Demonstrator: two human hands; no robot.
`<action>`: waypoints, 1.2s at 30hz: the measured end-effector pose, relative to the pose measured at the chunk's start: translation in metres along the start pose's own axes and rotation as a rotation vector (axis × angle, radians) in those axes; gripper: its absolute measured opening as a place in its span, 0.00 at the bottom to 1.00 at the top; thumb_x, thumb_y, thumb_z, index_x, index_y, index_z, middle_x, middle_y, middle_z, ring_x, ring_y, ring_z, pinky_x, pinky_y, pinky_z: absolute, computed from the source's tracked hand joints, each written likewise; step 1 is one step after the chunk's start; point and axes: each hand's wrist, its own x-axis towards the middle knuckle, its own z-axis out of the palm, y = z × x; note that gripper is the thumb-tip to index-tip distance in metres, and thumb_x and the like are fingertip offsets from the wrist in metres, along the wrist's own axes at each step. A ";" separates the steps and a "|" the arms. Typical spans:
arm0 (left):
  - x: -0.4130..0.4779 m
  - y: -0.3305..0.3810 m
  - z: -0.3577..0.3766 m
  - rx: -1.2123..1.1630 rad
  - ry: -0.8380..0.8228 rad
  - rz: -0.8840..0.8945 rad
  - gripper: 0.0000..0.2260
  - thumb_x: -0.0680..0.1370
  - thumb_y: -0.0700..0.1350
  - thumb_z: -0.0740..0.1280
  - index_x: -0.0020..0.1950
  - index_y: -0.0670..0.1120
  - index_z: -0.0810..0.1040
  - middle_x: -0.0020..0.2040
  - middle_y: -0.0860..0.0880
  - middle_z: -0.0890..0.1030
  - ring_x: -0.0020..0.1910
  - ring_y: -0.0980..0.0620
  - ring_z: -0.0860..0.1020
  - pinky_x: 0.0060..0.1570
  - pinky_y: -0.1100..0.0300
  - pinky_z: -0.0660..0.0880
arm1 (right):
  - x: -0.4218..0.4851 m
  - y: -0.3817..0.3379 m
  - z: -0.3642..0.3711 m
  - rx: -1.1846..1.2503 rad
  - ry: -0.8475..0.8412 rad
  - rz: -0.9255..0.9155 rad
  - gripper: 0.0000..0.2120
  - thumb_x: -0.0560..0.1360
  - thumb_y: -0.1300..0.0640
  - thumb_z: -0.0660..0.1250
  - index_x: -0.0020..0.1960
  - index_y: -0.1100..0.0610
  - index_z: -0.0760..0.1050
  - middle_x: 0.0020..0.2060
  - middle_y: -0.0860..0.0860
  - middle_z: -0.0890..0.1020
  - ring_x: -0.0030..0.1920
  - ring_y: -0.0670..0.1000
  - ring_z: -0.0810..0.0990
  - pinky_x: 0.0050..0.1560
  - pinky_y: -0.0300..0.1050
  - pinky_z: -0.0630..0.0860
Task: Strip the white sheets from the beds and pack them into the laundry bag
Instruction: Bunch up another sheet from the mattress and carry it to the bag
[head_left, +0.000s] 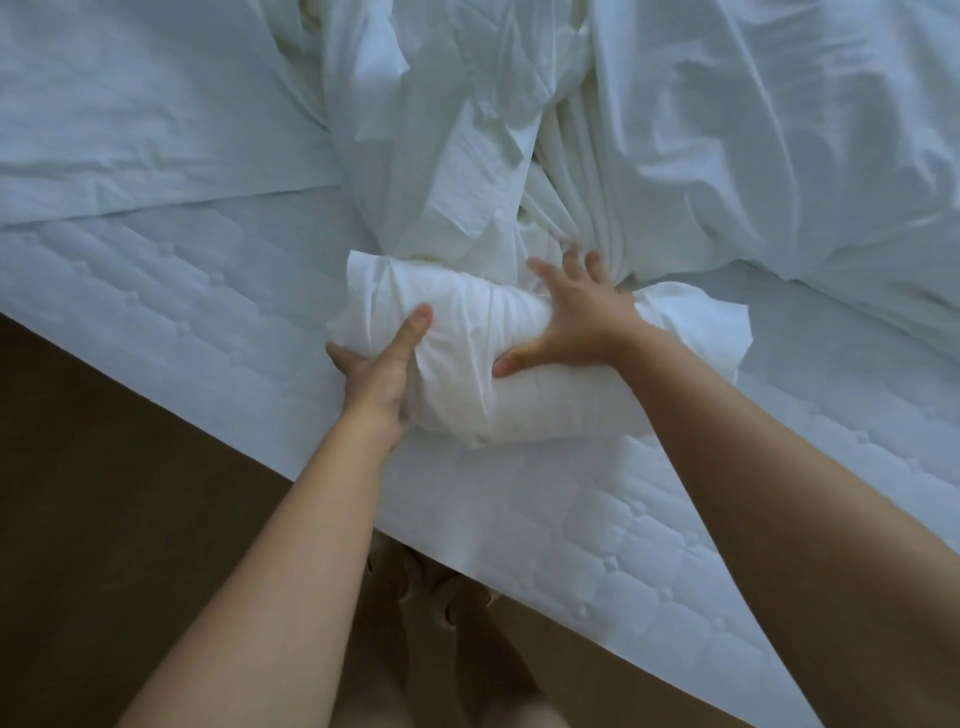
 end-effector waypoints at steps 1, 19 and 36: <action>0.001 0.003 0.004 -0.066 -0.001 -0.012 0.67 0.49 0.62 0.81 0.78 0.54 0.44 0.73 0.50 0.66 0.68 0.45 0.70 0.65 0.43 0.70 | 0.003 -0.001 -0.002 -0.011 -0.015 -0.005 0.60 0.49 0.24 0.70 0.75 0.45 0.56 0.77 0.51 0.53 0.77 0.58 0.46 0.70 0.68 0.55; 0.090 0.240 -0.166 0.370 -0.060 0.280 0.23 0.64 0.44 0.79 0.57 0.46 0.79 0.48 0.52 0.82 0.45 0.53 0.81 0.43 0.61 0.77 | 0.059 -0.249 0.012 0.640 0.139 0.069 0.31 0.50 0.25 0.70 0.41 0.48 0.78 0.38 0.44 0.82 0.42 0.47 0.81 0.41 0.46 0.74; 0.194 0.316 -0.157 1.371 0.190 0.509 0.35 0.70 0.60 0.70 0.71 0.48 0.61 0.66 0.41 0.72 0.65 0.39 0.70 0.58 0.49 0.66 | 0.120 -0.409 0.064 0.783 0.661 0.037 0.32 0.74 0.46 0.59 0.73 0.61 0.61 0.65 0.58 0.71 0.65 0.55 0.69 0.68 0.49 0.65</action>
